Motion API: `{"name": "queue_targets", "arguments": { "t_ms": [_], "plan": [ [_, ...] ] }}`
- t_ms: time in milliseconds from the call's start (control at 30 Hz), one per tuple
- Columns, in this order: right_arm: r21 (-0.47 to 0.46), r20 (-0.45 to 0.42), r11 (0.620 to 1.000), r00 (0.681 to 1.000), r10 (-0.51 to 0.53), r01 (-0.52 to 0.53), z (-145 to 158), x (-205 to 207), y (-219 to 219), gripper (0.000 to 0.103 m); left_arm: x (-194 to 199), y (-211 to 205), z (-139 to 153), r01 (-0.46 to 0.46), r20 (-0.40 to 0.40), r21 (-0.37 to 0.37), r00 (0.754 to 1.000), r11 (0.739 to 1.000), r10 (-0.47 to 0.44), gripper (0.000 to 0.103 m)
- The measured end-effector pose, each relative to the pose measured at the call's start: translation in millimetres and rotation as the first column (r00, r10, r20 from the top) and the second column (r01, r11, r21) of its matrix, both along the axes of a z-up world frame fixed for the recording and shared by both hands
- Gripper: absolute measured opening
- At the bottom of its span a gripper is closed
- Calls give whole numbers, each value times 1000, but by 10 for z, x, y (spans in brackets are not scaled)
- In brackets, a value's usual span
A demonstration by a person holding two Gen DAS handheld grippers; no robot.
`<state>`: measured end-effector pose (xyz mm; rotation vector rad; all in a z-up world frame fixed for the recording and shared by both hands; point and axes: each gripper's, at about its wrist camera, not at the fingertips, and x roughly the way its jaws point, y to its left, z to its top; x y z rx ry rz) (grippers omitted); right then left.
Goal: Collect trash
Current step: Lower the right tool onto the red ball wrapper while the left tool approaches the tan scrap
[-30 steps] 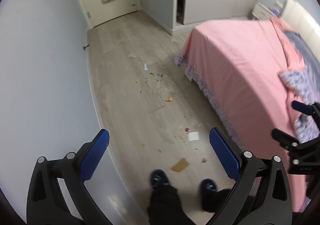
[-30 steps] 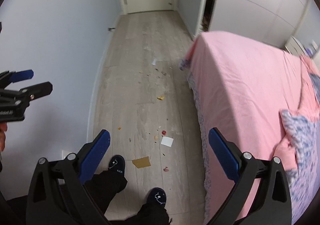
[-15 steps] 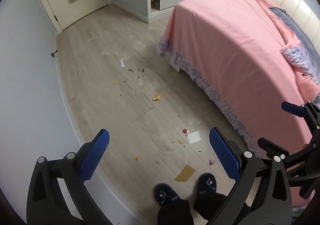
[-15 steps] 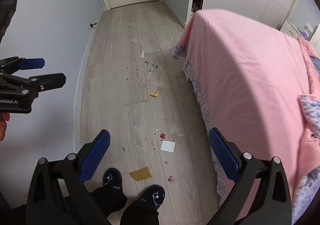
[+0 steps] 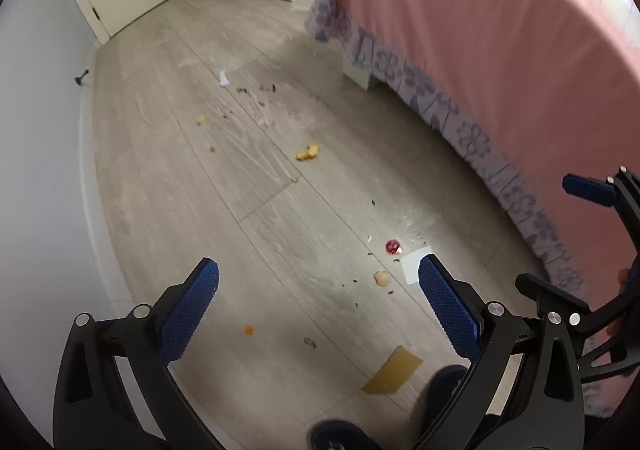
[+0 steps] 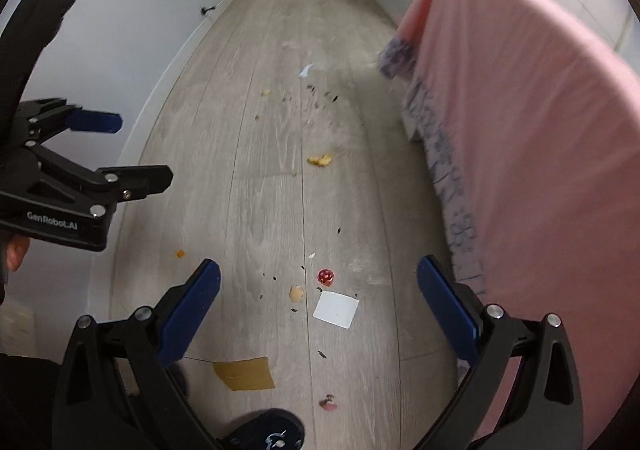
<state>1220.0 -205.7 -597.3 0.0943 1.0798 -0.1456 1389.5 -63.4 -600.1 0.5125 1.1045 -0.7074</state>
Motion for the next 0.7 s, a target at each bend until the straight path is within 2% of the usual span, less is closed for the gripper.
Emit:
{"name": "queue_targets", "arguments": {
  "t_ms": [200,333,433,567,700],
  "plan": [
    [-2,5,1000,1000,-4,4,-888,97,-79,96,-40,15,-929,90,5,-5,996,996,-90,97],
    [-23,12,1000,1000,12,-12,-1408,187,-109,96,-127,29,-1601,181,6,2,984,984,-181,97],
    [-36,17,999,999,32,-32,-1798,259,-133,96,-186,9,-1996,240,-10,-3,971,971,-240,97],
    [7,21,999,998,53,-53,-2197,325,-160,96,-255,-72,-2389,308,-2,-14,951,951,-308,97],
    [12,32,997,997,69,-70,-2437,344,-142,96,-341,-161,-2637,360,-4,-39,933,932,-360,97]
  ]
}}
